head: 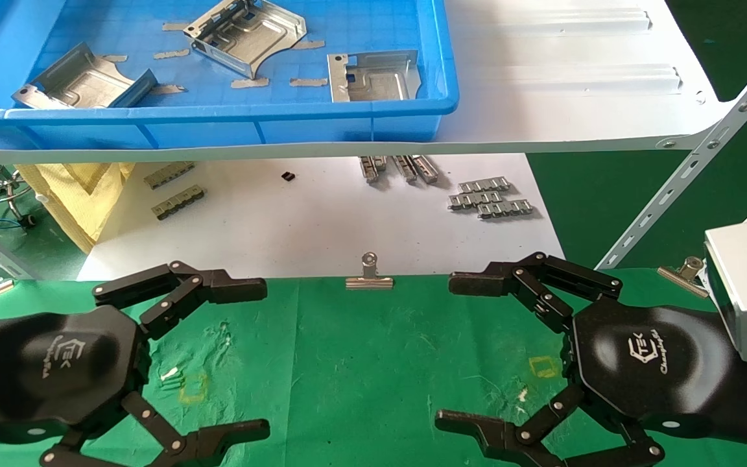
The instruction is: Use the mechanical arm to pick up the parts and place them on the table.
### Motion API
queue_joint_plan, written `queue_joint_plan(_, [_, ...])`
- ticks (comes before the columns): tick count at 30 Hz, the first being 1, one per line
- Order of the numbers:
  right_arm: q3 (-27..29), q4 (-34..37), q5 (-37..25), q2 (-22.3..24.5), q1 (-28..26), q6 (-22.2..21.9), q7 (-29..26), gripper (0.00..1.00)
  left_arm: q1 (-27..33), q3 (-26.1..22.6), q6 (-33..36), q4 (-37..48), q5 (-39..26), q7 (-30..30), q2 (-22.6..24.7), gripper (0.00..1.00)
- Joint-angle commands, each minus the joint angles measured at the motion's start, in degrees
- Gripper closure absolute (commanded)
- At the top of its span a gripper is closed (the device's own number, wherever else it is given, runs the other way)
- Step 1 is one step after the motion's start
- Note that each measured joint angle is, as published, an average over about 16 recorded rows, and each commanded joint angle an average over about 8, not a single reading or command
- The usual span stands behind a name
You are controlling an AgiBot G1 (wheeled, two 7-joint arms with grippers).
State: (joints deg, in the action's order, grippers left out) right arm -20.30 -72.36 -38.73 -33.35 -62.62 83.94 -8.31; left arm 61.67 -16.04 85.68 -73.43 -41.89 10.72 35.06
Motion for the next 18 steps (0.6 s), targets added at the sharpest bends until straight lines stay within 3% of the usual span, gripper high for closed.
queue_joint_plan(1, [0.0,0.0,0.0,0.0,0.0,0.0,0.0,0.41,0.0,0.0,0.0,0.0,0.0,0.0,0.0,0.00])
queue_joint_plan(4, [0.0,0.0,0.0,0.0,0.0,0.0,0.0,0.63,0.0,0.0,0.0,0.0,0.0,0.0,0.0,0.00])
queue_joint_plan(7, [0.0,0.0,0.0,0.0,0.0,0.0,0.0,1.00,0.0,0.0,0.0,0.0,0.0,0.0,0.0,0.00])
queue_joint_plan(18, [0.0,0.0,0.0,0.0,0.0,0.0,0.0,1.00,0.0,0.0,0.0,0.0,0.0,0.0,0.0,0.00])
